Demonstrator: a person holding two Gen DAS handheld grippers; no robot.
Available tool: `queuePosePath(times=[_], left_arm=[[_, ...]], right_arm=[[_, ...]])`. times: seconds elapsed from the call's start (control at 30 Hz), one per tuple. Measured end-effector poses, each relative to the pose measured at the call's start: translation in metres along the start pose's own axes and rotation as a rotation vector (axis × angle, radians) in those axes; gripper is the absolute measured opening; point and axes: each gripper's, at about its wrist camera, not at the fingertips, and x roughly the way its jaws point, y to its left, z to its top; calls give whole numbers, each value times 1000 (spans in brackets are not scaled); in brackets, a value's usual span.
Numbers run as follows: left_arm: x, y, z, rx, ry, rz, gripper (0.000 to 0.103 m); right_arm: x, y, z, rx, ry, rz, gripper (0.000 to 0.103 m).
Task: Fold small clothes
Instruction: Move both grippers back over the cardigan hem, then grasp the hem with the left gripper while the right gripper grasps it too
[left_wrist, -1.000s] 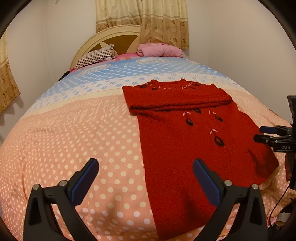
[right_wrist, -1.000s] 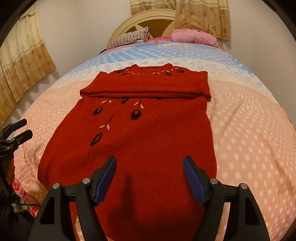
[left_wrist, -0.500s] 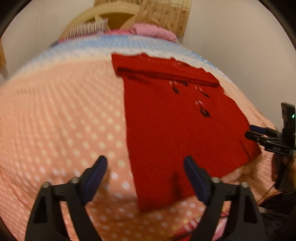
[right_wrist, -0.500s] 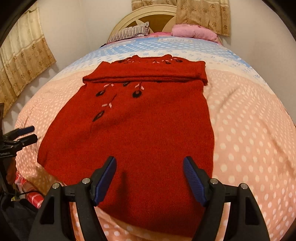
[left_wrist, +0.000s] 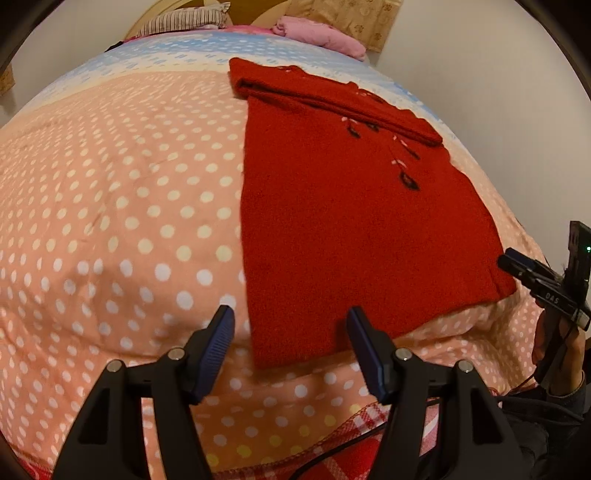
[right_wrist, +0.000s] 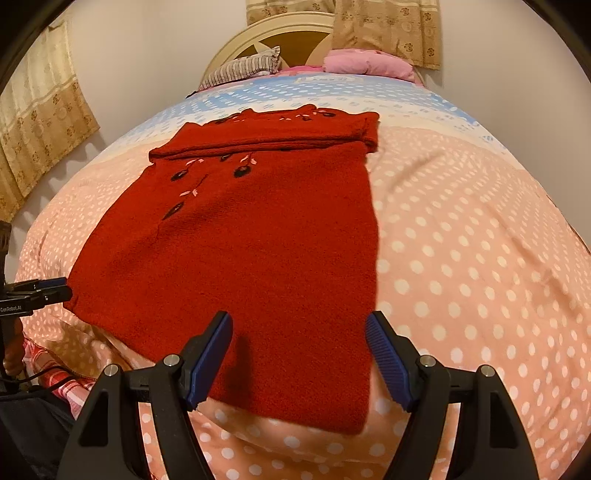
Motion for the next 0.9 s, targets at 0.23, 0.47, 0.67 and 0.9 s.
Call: queuePosePath(times=[0.23, 0.47, 0.67, 0.9], left_arm=[[2, -9, -2, 36, -5, 37, 16], [-22, -13, 4, 90, -82, 2, 8], [-43, -4, 4, 75, -123, -63, 8], [-27, -6, 1, 59, -78, -86, 8]], right_arm=[[-1, -10, -11, 26, 1, 5, 75], [-8, -18, -18, 47, -6, 6, 76], [-10, -28, -25, 102, 25, 63, 75], [-12, -36, -33, 134, 24, 115, 8]])
